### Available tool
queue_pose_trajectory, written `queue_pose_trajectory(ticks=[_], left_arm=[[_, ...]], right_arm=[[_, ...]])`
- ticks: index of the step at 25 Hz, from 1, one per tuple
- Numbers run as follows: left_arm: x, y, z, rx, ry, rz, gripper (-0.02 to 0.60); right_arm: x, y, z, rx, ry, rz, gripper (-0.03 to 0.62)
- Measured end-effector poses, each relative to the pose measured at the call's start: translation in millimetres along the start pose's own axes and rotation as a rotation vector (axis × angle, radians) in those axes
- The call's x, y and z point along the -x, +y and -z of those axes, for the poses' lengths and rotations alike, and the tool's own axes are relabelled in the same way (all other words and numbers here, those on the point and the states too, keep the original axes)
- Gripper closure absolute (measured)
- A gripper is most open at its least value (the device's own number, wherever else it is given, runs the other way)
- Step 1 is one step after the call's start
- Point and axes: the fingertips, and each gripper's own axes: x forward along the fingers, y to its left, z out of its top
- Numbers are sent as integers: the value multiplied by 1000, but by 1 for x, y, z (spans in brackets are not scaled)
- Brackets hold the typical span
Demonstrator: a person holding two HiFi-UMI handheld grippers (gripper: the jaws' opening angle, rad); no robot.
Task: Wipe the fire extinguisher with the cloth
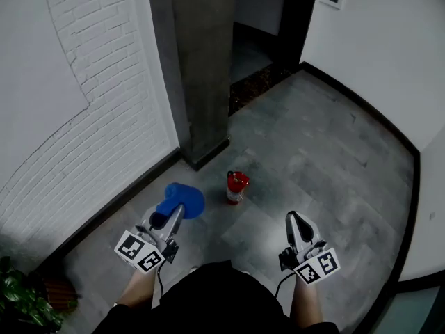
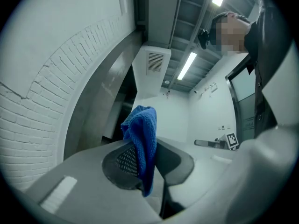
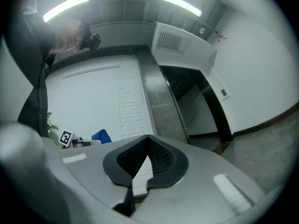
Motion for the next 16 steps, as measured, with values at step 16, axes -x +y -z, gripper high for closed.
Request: queue_pose_trajectory(ticks=[16], left_arm=[[0,18,-5,83,-12,58,535]], right_arm=[[-24,0,9,-39,13,-23,594]])
